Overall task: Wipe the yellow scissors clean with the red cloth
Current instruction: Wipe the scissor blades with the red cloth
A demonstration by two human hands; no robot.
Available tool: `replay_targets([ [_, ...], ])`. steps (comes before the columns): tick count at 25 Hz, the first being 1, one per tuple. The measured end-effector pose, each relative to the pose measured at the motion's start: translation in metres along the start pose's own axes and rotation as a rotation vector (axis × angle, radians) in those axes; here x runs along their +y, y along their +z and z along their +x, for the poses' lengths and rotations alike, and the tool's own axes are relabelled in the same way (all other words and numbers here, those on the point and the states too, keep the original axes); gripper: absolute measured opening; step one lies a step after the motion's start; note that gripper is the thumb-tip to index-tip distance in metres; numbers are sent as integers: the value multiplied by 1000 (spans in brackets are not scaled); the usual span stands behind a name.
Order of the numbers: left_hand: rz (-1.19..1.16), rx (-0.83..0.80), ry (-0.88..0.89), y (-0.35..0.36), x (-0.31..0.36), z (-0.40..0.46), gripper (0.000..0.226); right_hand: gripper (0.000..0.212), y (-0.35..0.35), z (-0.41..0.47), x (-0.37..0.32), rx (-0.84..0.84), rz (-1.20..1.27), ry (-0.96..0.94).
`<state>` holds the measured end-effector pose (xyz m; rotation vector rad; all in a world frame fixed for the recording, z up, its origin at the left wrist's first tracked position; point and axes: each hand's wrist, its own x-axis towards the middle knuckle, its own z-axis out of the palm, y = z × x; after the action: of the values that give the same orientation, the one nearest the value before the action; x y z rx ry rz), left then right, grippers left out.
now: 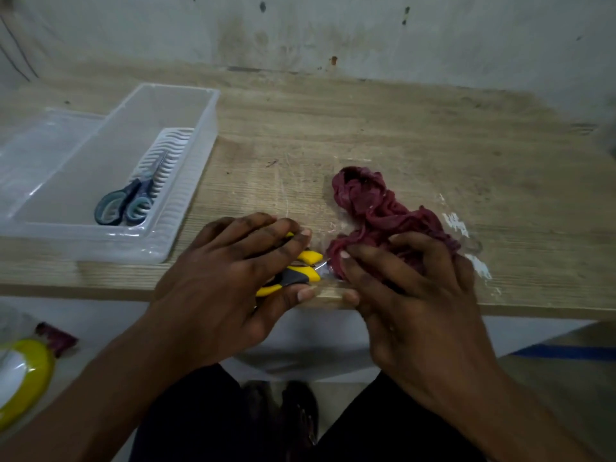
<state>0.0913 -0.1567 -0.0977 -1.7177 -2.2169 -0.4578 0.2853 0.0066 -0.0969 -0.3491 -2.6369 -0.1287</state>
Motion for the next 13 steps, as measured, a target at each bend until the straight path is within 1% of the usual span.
replay_targets([
  [2, 1, 39, -5, 1, 2, -2, 59, 42, -9, -7, 20, -5, -54, -34],
  [5, 9, 65, -13, 3, 6, -5, 58, 47, -22, -22, 55, -42, -202, -82],
  [7, 13, 72, -29, 4, 7, -6, 57, 44, -31, -28, 75, -78, -238, -124],
  [9, 18, 78, -32, 4, 9, -6, 56, 37, -43, -26, 88, -73, -158, -127],
  [12, 27, 74, -36, 3, 9, -6, 56, 23, -47, -12, 69, 94, 182, 100],
  [13, 33, 71, -44, 3, 9, -6, 57, 21, -42, -6, 53, 131, 252, 130],
])
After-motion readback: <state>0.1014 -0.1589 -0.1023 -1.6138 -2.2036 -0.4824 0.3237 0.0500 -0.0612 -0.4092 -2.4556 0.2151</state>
